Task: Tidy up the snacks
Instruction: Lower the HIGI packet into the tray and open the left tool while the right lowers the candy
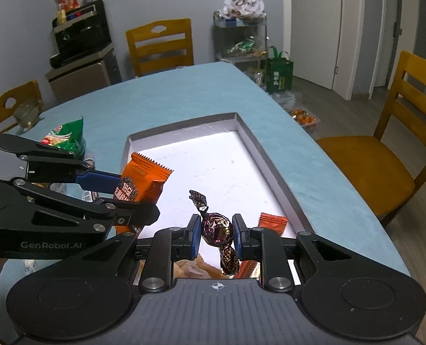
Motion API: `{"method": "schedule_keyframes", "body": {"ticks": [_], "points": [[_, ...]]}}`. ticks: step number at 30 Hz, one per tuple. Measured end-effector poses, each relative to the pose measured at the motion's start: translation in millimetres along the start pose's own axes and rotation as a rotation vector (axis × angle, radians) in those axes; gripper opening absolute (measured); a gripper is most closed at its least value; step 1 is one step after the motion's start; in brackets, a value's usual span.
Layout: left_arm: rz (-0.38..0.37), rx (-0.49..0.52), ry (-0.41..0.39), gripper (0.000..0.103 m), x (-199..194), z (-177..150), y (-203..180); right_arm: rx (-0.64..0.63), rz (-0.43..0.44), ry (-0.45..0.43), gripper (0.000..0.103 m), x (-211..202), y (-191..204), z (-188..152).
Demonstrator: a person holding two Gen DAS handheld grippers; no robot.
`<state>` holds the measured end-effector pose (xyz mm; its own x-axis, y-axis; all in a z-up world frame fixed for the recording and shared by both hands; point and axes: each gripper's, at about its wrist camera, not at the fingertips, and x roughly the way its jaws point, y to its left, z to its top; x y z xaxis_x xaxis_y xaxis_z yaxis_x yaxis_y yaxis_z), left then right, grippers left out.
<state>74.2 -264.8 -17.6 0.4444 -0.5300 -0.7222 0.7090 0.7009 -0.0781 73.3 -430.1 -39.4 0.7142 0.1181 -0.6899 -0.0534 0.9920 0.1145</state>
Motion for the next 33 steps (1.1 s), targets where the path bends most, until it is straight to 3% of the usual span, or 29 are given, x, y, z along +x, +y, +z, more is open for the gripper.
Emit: {"method": "schedule_keyframes", "body": {"ticks": [15,33], "points": [[0.008,0.007,0.076,0.034,27.1,-1.4,-2.9,0.040,-0.012,0.055,0.024,13.4,-10.6,-9.8],[-0.013,0.030,0.108,0.034,49.6,-2.5,-13.3,0.045,-0.028,0.106,0.024,28.2,-12.0,-12.7]]}}
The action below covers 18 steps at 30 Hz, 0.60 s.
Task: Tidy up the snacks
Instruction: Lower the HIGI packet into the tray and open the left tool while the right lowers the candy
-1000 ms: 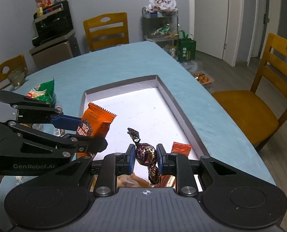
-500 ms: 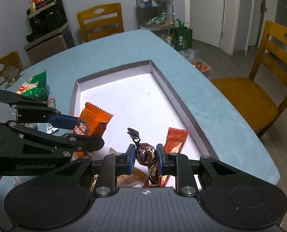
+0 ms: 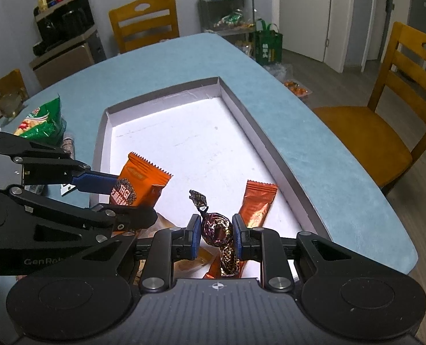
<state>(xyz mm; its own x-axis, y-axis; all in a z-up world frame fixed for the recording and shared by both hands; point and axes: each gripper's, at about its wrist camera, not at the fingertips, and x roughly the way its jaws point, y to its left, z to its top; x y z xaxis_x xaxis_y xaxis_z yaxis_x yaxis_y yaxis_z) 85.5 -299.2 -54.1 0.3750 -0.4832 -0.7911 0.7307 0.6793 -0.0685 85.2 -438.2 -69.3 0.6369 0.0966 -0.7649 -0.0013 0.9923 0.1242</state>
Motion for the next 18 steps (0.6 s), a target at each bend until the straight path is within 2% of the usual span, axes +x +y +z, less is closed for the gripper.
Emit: {"method": "schedule_keyframes", "body": {"ticks": [8,18], "points": [[0.017,-0.004,0.007,0.034,4.5,1.0,1.4,-0.005,-0.011,0.010,0.025,3.8,0.4,0.6],[0.033,0.015,-0.003,0.039,4.1,1.8,-1.6,-0.011,-0.016,-0.002,0.025,3.5,1.8,0.2]]}}
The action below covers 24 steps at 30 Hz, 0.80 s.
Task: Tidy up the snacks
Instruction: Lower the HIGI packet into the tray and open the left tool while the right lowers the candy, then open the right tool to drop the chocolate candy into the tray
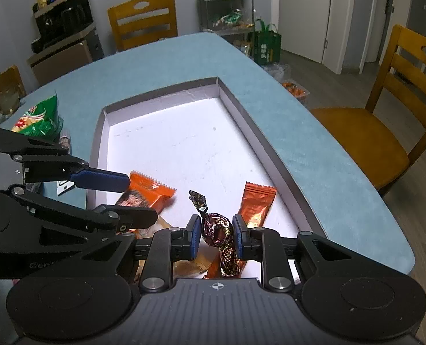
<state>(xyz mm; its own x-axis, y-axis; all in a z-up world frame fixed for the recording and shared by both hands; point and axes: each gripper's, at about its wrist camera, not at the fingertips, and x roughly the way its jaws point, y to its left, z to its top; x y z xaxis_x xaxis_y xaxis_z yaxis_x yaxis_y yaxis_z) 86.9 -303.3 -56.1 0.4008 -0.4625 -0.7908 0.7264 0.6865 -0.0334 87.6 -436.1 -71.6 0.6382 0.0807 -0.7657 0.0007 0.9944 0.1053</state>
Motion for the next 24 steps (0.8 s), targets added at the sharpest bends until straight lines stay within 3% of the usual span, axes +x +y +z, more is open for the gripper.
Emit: {"method": "schedule_keyframes", "body": {"ticks": [18,24], "points": [[0.010,-0.006,-0.017,0.039,-12.2,-3.1,0.5,0.002,-0.007,-0.033,0.032,-10.3,2.8,4.0],[0.027,-0.019,-0.022,0.041,-19.6,-5.6,3.8,0.007,-0.013,-0.040,0.041,-12.8,5.4,5.9]]}}
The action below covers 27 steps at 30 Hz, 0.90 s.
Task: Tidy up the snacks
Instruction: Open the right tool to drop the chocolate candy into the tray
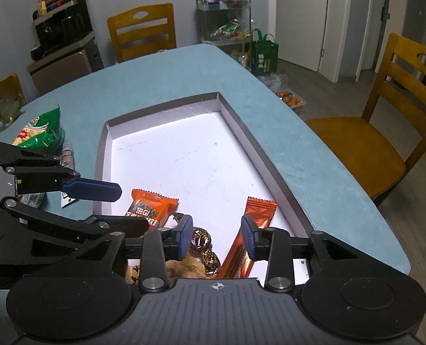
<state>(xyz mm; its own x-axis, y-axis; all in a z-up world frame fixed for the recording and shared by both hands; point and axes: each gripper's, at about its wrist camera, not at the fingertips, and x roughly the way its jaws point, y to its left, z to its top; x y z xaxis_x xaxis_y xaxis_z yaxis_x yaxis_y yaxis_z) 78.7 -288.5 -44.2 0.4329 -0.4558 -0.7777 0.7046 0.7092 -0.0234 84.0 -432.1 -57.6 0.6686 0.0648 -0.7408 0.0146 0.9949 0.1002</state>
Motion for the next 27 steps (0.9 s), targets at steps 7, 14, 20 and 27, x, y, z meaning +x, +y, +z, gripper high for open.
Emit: {"method": "schedule_keyframes", "body": {"ticks": [7,14,20,27], "points": [[0.038,-0.025,-0.003,0.051,-8.8,-4.0,10.0,-0.002,-0.005,-0.002,0.052,0.5,4.5,1.9],[0.096,-0.067,-0.016,0.071,-18.8,-9.6,24.8,0.004,-0.014,-0.012,0.067,2.4,8.5,5.1],[0.130,-0.095,-0.024,0.075,-30.4,-14.8,33.4,-0.010,-0.004,-0.019,0.072,4.3,16.9,8.7],[0.173,-0.130,-0.031,0.083,-42.7,-23.9,44.8,-0.032,0.003,-0.027,0.082,5.8,27.2,12.6]]}}
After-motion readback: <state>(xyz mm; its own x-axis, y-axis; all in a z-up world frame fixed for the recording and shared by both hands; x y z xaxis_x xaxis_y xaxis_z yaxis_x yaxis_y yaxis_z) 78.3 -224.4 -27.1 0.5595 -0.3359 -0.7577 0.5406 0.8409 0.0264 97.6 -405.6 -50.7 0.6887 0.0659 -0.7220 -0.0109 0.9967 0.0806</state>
